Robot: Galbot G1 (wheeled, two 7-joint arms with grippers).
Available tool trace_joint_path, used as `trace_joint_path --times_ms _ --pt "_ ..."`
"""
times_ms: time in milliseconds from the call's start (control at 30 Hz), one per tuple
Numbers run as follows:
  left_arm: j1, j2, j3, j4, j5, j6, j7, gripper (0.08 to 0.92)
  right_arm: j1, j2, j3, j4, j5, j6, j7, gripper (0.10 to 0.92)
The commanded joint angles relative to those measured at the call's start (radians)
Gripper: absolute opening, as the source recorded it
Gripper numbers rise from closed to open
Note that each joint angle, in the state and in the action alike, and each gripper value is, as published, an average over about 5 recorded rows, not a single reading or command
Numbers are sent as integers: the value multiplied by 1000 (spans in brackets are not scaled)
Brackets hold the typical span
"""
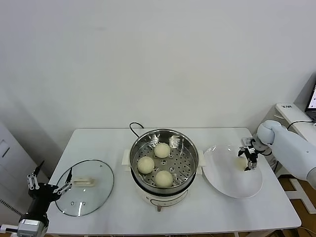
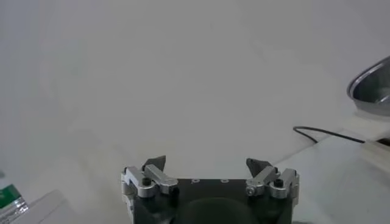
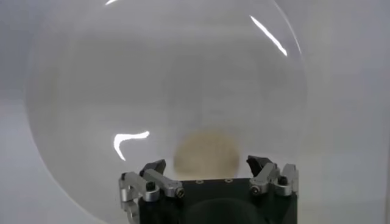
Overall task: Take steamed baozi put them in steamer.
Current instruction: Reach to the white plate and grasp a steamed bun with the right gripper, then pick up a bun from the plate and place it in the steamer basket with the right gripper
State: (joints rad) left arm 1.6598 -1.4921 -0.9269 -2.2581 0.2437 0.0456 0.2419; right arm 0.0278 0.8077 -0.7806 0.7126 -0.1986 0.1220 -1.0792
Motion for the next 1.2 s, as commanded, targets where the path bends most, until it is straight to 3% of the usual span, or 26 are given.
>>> trace_joint_path --times_ms 33,167,333,567,733,967,1200 --pt "-1 -1 3 0 2 -1 1 823 -13 19 10 -29 3 -16 10 619" --pt "-4 0 0 -4 -2 0 1 823 35 -14 -69 28 77 -46 5 509" --pt "-11 2 -8 -7 -14 0 0 823 248 -87 -337 189 321 -123 0 421" --pt "-13 -5 -4 -17 -16 0 0 823 754 -28 -775 390 796 -211 -2 412" --pt "-12 -5 -13 -25 -32 -1 1 823 942 68 -846 483 1041 -356 28 407" --pt "-16 -5 -12 -23 -35 -2 1 823 959 128 -815 720 1175 -567 136 391" --pt "-14 -9 -16 -19 -41 -8 2 823 857 132 -810 903 1167 -675 246 385"
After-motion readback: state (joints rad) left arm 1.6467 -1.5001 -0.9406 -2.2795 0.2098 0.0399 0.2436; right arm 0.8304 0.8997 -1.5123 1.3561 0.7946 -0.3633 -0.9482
